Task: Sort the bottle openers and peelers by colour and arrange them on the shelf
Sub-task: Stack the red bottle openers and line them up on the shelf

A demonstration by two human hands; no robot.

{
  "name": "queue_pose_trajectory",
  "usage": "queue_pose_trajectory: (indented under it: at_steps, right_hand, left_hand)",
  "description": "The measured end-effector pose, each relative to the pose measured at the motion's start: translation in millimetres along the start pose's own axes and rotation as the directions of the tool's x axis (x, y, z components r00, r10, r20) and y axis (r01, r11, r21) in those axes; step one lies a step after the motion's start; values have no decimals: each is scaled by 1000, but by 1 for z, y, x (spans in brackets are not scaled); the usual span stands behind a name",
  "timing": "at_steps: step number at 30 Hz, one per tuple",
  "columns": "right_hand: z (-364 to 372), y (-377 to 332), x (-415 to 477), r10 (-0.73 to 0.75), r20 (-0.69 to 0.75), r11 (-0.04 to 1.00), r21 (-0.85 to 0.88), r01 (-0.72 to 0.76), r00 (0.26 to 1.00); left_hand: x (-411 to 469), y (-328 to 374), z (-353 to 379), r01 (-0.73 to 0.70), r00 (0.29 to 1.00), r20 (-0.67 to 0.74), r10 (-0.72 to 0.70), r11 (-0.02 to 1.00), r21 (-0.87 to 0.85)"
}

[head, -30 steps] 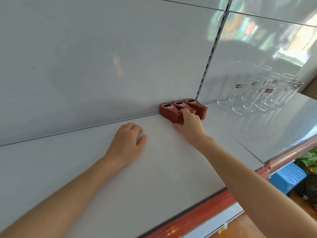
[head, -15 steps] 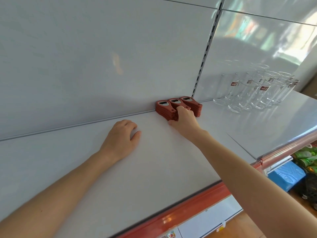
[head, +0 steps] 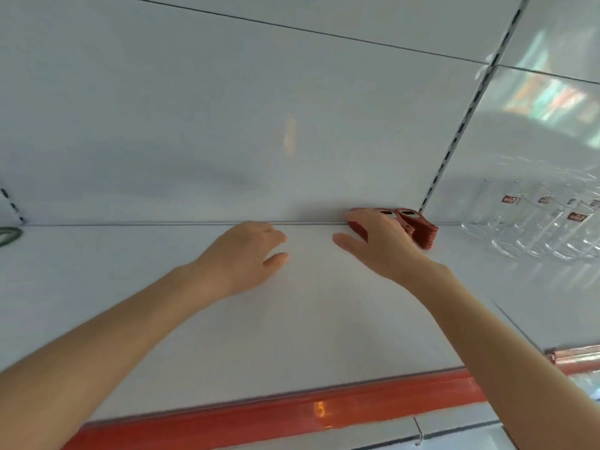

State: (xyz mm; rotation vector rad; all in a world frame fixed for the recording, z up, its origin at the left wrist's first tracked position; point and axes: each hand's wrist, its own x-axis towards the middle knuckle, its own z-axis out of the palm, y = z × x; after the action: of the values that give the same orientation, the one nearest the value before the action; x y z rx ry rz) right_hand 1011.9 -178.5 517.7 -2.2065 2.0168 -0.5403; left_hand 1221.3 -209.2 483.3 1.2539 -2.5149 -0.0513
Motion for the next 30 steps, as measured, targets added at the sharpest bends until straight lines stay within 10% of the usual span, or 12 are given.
queue_pose_trajectory:
  at_steps: [17,30]
  right_hand:
    - [132,-365,4,-564,202,825,188,534,801]
    - [212,-557,-5,-682,308,729,204,654,664]
  left_hand:
    - [-357,-166,-147,614,782,-238,-576,776,140]
    - [-497,-237,-178,748,643,-289,-709,663,39]
